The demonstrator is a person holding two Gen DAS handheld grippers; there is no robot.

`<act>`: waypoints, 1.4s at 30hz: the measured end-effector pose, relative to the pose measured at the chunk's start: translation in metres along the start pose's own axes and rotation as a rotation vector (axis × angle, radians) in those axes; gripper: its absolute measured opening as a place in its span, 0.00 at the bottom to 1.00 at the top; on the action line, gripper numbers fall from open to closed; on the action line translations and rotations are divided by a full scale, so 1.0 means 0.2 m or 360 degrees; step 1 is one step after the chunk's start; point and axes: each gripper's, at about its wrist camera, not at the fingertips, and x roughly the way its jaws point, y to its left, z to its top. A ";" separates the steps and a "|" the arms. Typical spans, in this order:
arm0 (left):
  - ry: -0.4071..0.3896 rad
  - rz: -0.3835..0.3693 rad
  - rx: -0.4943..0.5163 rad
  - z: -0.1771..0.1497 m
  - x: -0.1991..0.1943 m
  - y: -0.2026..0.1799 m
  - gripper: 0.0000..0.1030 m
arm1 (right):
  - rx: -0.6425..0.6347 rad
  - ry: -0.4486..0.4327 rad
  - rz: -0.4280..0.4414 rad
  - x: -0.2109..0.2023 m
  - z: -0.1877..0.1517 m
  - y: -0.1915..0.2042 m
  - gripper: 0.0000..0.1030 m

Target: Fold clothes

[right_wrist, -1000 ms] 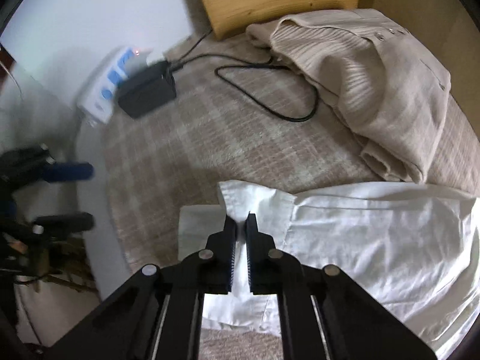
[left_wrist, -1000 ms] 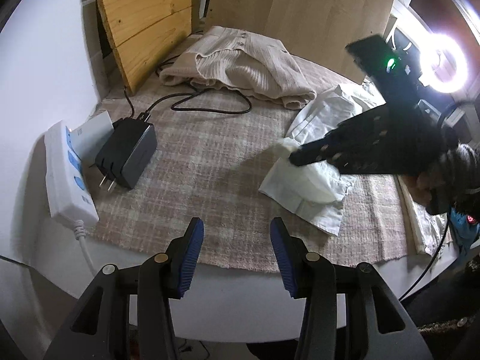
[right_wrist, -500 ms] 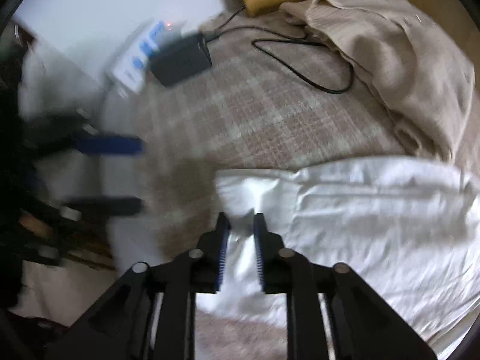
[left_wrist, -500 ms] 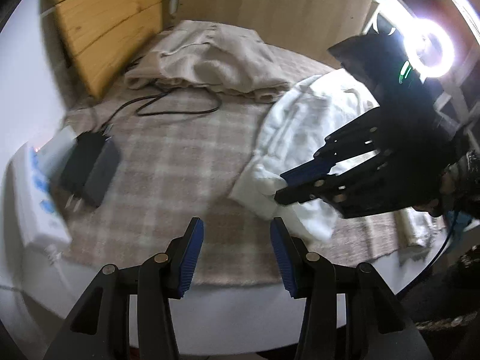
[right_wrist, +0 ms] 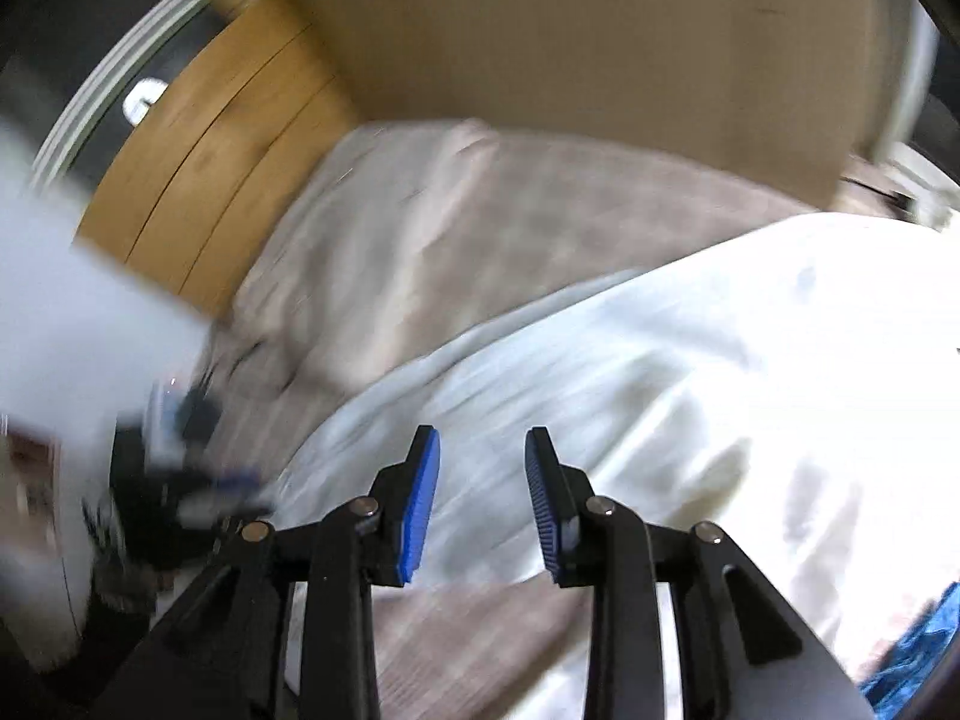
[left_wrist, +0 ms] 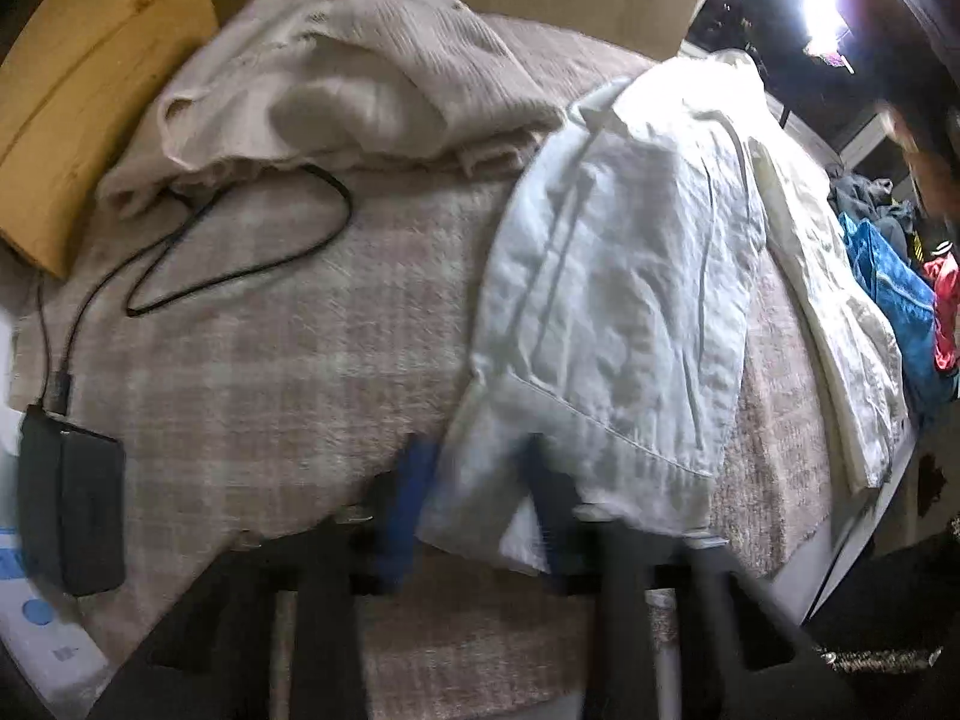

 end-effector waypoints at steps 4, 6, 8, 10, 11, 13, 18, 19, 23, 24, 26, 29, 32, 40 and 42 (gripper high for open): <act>-0.0012 0.0010 -0.0003 -0.01 -0.01 -0.03 0.04 | 0.0034 0.0080 -0.0065 0.12 0.15 -0.13 0.29; -0.0010 0.0009 -0.0001 0.00 -0.04 -0.05 0.04 | -0.0010 0.0099 -0.0143 0.17 0.17 -0.14 0.29; -0.0034 -0.0016 0.0015 0.03 -0.11 -0.06 0.04 | -0.0002 0.0101 -0.0140 0.21 0.16 -0.16 0.29; -0.0074 0.0018 0.0037 0.07 -0.22 -0.07 0.04 | 0.0036 0.0105 -0.0091 0.24 0.11 -0.18 0.29; -0.0100 0.0048 0.0053 0.10 -0.28 -0.08 0.04 | 0.0044 0.0107 -0.0077 0.26 0.09 -0.18 0.29; -0.0169 0.0100 0.0068 0.15 -0.42 -0.09 0.03 | 0.0021 0.0110 -0.0087 0.27 0.05 -0.17 0.29; -0.0251 0.0189 0.0132 0.23 -0.60 -0.09 0.04 | -0.0091 0.0075 -0.0073 0.25 0.10 -0.12 0.29; -0.0240 0.0217 0.0133 0.25 -0.59 -0.07 0.04 | -0.0107 0.0071 -0.0089 0.26 0.13 -0.11 0.29; -0.0167 0.0265 0.0084 0.29 -0.51 0.02 0.03 | -0.0120 0.0109 -0.0178 0.35 0.21 -0.12 0.29; -0.0157 0.0248 0.0071 0.30 -0.50 0.03 0.03 | -0.0108 0.0086 -0.0167 0.32 0.18 -0.13 0.29; -0.0171 0.0272 0.0115 0.33 -0.52 0.01 0.03 | -0.0083 0.0039 -0.0146 0.24 0.13 -0.14 0.29; -0.0234 0.0332 0.0174 0.40 -0.60 0.01 0.03 | -0.0046 -0.0031 -0.0115 0.13 0.05 -0.16 0.29; -0.0253 0.0429 0.0203 0.50 -0.61 0.08 0.04 | 0.0003 -0.0080 -0.0158 0.03 -0.08 -0.20 0.29; 0.0048 0.0825 0.0263 0.67 -0.12 0.34 0.12 | 0.0207 0.0038 -0.0228 0.09 -0.42 -0.33 0.29; 0.0024 0.0811 0.0196 0.68 -0.14 0.37 0.12 | 0.0207 0.0015 -0.0226 0.08 -0.47 -0.26 0.29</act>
